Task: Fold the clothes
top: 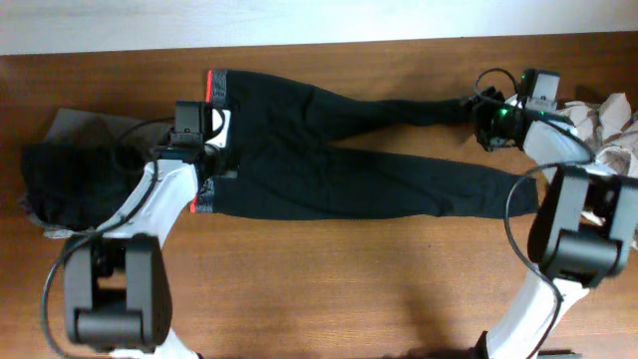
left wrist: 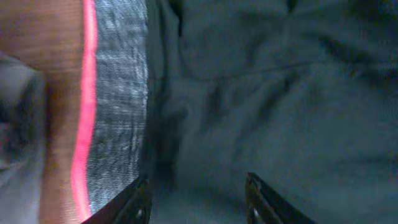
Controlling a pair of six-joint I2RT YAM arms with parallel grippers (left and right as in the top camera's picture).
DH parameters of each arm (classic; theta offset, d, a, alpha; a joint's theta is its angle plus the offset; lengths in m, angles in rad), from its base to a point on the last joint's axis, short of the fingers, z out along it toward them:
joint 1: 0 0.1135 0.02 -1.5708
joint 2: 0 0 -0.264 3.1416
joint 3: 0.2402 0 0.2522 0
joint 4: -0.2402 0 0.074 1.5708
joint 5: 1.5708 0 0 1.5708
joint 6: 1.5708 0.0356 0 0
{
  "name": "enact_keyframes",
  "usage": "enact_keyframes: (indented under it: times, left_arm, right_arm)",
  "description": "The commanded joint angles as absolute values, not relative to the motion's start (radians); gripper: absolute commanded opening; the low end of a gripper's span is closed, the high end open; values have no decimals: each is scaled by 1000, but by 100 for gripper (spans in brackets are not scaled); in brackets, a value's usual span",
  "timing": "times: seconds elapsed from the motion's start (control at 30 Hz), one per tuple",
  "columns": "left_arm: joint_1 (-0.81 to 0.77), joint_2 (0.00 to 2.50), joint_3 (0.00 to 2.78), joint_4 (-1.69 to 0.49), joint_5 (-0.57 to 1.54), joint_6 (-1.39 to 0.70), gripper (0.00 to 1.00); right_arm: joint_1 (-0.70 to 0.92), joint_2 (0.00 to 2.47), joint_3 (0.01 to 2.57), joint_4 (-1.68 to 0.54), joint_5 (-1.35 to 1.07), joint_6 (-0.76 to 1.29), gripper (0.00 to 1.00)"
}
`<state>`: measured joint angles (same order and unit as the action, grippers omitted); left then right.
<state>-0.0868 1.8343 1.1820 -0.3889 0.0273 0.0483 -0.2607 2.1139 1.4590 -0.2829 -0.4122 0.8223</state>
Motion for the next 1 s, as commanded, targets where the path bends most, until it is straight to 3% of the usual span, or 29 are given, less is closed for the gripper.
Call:
enact_keyframes:
  times: [0.0, 0.4, 0.77, 0.97]
  left_arm:
    - [-89, 1886, 1185, -374, 50, 104, 48]
    - [-89, 1901, 1185, -359, 49, 107, 49]
    - [-89, 1901, 1185, -341, 49, 107, 48]
    - [-89, 1901, 1185, -342, 50, 107, 49]
  right_arm:
    - [-269, 2171, 1560, -302, -475, 878, 75]
    - [-271, 2215, 1588, -459, -389, 846, 71]
    - [-271, 2223, 1588, -377, -231, 887, 70]
    - [-271, 2277, 1588, -368, -199, 899, 61]
